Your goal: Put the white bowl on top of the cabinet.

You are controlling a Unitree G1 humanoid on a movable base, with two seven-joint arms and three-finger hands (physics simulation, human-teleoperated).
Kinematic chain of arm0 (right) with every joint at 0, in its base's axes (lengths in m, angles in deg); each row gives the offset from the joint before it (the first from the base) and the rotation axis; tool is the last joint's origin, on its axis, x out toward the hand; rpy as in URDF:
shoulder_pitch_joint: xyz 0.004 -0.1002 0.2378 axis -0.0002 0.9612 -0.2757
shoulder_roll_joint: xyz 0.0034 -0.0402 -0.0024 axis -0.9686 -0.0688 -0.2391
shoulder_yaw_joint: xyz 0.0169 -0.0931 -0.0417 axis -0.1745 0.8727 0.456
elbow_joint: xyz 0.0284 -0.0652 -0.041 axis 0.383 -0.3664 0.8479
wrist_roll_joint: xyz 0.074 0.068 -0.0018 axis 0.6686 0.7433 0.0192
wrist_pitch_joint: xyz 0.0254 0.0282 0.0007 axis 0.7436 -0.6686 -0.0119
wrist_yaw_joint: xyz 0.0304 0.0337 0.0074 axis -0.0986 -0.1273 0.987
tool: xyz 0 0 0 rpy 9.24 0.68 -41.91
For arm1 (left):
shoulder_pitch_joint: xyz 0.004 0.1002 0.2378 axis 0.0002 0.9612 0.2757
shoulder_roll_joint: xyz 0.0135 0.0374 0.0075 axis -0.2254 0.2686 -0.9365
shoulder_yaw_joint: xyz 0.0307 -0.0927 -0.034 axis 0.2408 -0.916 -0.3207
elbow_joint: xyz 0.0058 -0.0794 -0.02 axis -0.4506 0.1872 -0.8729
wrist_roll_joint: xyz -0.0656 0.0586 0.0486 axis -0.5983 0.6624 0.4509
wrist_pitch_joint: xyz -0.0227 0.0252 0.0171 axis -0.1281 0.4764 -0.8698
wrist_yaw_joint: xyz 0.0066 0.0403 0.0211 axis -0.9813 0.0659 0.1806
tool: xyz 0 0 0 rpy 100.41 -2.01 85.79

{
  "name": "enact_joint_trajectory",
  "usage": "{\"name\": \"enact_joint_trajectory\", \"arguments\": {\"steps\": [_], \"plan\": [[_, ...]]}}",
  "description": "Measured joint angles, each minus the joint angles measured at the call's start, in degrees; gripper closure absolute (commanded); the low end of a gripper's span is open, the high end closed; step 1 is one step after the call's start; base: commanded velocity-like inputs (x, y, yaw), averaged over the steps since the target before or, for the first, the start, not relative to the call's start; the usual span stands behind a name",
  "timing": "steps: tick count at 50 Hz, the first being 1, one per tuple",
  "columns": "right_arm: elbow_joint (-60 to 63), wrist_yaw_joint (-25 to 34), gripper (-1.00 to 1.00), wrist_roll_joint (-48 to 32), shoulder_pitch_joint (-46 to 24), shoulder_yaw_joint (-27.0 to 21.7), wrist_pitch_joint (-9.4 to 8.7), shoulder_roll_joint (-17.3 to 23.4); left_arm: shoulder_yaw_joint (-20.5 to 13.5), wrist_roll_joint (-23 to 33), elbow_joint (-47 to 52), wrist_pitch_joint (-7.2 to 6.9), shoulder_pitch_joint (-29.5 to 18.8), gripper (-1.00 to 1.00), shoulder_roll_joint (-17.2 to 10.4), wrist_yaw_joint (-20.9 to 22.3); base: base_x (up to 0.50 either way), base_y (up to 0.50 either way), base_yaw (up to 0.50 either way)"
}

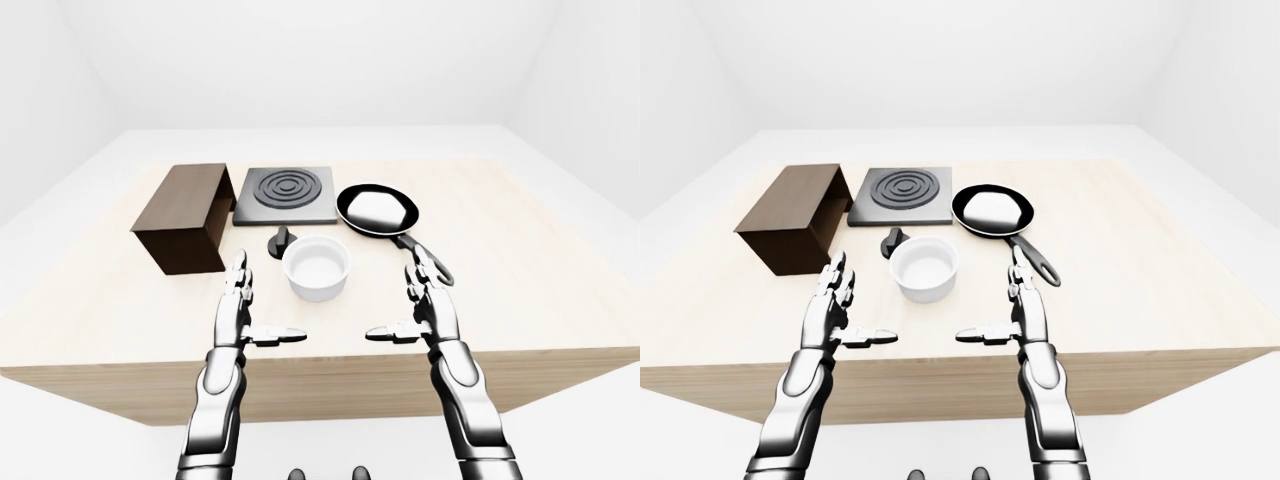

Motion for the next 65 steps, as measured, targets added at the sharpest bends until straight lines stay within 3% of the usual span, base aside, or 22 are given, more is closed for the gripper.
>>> {"name": "enact_joint_trajectory", "arguments": {"steps": [31, 38, 41, 49, 54, 65], "plan": [[0.2, 1.0, -1.00, 0.1, 0.2, 0.1, -0.09, 0.0, 0.2, 0.5, 0.1, 0.06, 0.1, -1.00, 0.0, 0.4, 0.25, 0.00, 0.00], [0.0, 1.3, -1.00, -0.2, 0.4, 0.4, 0.29, 0.0, 0.5, 1.4, 2.0, -0.83, 1.2, -1.00, 0.0, 0.2, 0.00, 0.00, 0.00], [-0.2, 1.2, -1.00, -0.3, 0.3, 0.4, 0.33, 0.0, 1.0, 2.0, 4.6, -1.88, 2.8, -1.00, 0.1, 0.4, 0.00, 0.00, 0.00], [1.0, 1.3, -1.00, 0.4, 0.4, -0.2, -0.64, 0.1, 4.1, 3.4, 15.7, -4.74, 10.8, -1.00, 0.0, 1.8, 0.00, 0.00, 0.00], [2.8, 2.3, -1.00, 1.7, 0.7, -0.6, -2.64, 0.4, 7.3, 4.3, 22.0, -4.74, 16.1, -1.00, -0.8, 1.7, 0.00, 0.00, 0.00], [5.5, 3.7, -1.00, 2.5, 1.5, -1.2, -2.64, 0.6, 12.0, 10.3, 23.1, -4.74, 16.8, -1.00, -1.6, -2.6, 0.00, 0.00, 0.00]]}}
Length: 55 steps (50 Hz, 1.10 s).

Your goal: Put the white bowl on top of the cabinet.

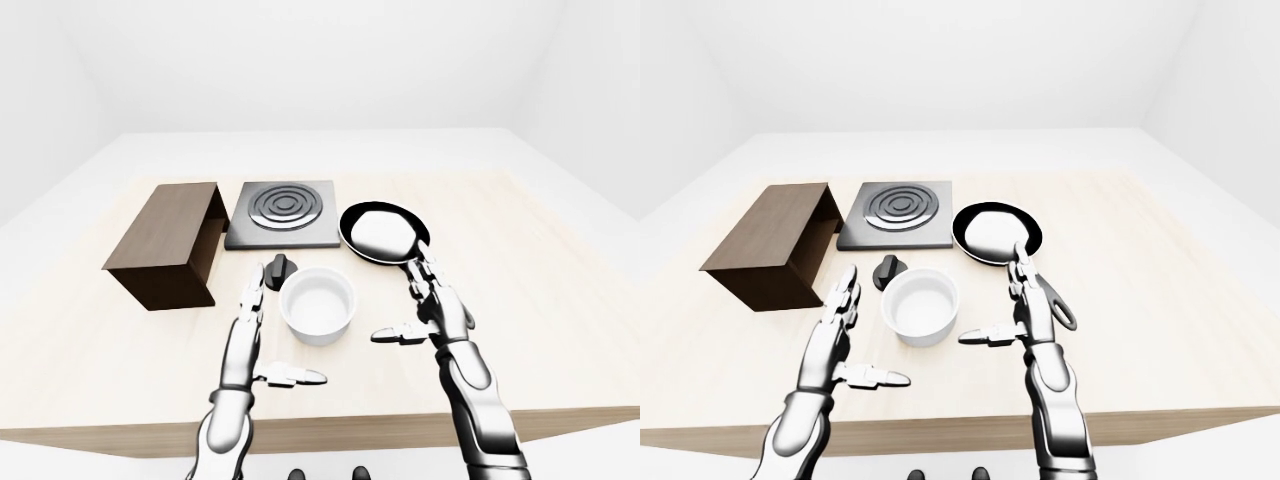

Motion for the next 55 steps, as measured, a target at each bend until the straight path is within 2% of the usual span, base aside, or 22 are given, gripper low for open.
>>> {"name": "enact_joint_trajectory", "arguments": {"steps": [9, 23, 30, 55], "plan": [[0.7, 0.5, -1.00, -0.1, 0.2, -0.2, 0.00, 0.0, 4.0, 9.2, -1.8, 0.00, -1.4, -1.00, 0.4, -5.5, 0.00, 0.00, 0.00], [1.3, 0.7, -1.00, 0.3, 0.1, -0.7, 0.00, 0.2, 12.9, 25.3, -2.1, 0.00, -2.3, -1.00, 0.5, -15.2, 0.00, 0.00, 0.00], [1.4, 0.8, -1.00, 0.7, -0.1, -1.1, 0.00, 0.2, 16.8, 32.0, -4.0, 0.00, -2.0, -1.00, 0.0, -18.7, 0.00, 0.00, 0.00], [3.3, 1.1, -1.00, 2.2, 0.0, -2.4, 0.00, 0.6, 21.4, 51.6, -6.5, 0.00, -4.3, -1.00, 2.3, -24.0, 0.00, 0.00, 0.00]]}}
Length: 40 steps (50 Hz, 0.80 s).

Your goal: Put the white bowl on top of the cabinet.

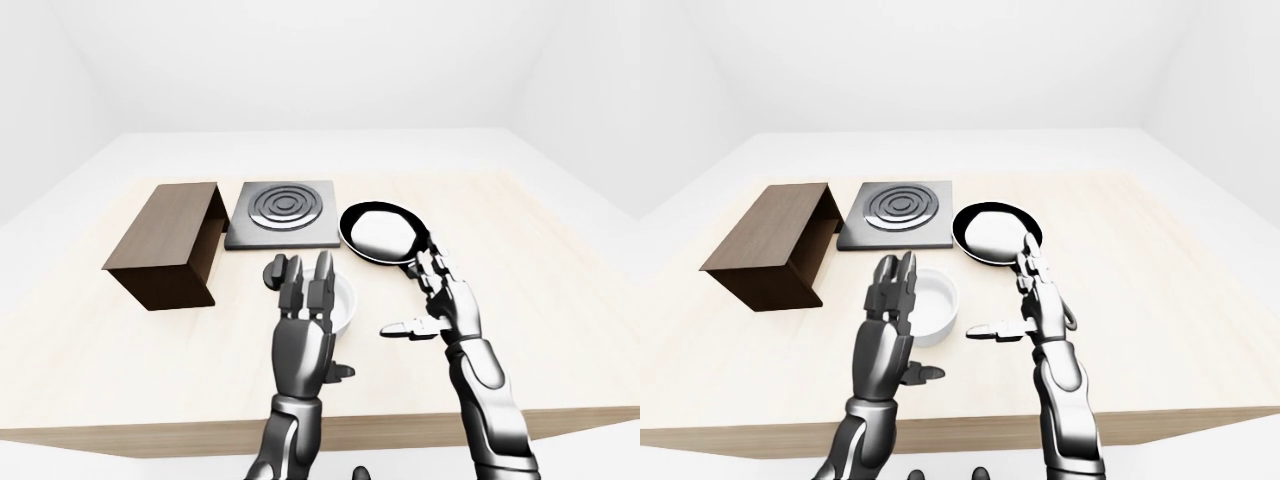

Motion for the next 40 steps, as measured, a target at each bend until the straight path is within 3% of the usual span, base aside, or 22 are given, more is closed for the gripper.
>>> {"name": "enact_joint_trajectory", "arguments": {"steps": [19, 40], "plan": [[1.6, 0.3, -1.00, 0.9, 0.3, -0.9, 0.00, 0.1, -0.5, 9.6, -7.3, 0.00, -1.8, -1.00, 1.7, -1.3, 0.00, 0.00, 0.00], [2.3, 0.5, -1.00, 1.2, 0.4, -1.2, 0.00, 0.2, -8.0, 14.1, -16.8, 0.00, -7.7, -1.00, 4.4, -1.3, 0.00, 0.00, 0.00]]}}
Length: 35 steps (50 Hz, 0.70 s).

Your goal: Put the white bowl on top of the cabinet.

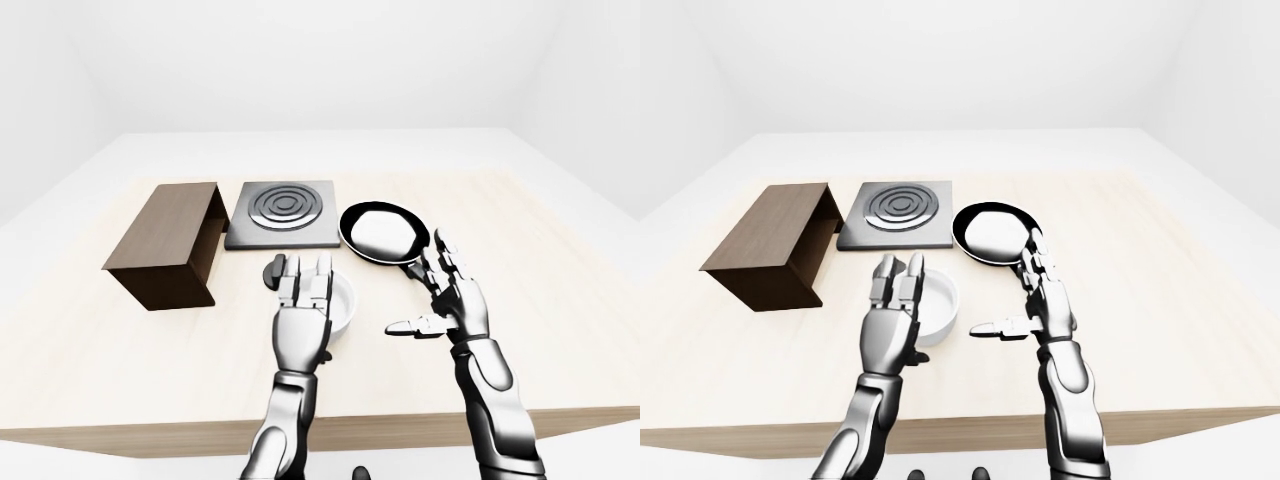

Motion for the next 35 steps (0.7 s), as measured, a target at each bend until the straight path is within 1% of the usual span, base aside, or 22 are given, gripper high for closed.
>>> {"name": "enact_joint_trajectory", "arguments": {"steps": [8, 18, 31, 35], "plan": [[0.1, 0.1, -1.00, 0.0, 0.0, 0.0, 0.00, 0.0, -2.5, 0.2, -3.6, 0.00, -2.1, -1.00, 0.6, -0.2, 0.00, 0.00, 0.00], [0.2, 0.1, -1.00, 0.1, 0.0, 0.0, 0.00, 0.0, -3.4, 0.7, -8.1, 0.00, -3.5, -1.00, 1.1, -0.1, 0.00, 0.00, 0.00], [0.2, 0.0, -1.00, 0.3, 0.0, -0.1, 0.00, 0.0, -5.1, 0.4, -18.5, 0.04, -7.0, -1.00, 1.7, -1.1, 0.00, 0.00, 0.00], [0.3, 0.0, -1.00, 0.3, 0.0, -0.1, 0.00, 0.0, -5.7, 0.0, -20.0, 0.02, -8.4, -1.00, 2.0, -1.5, 0.00, 0.00, 0.00]]}}
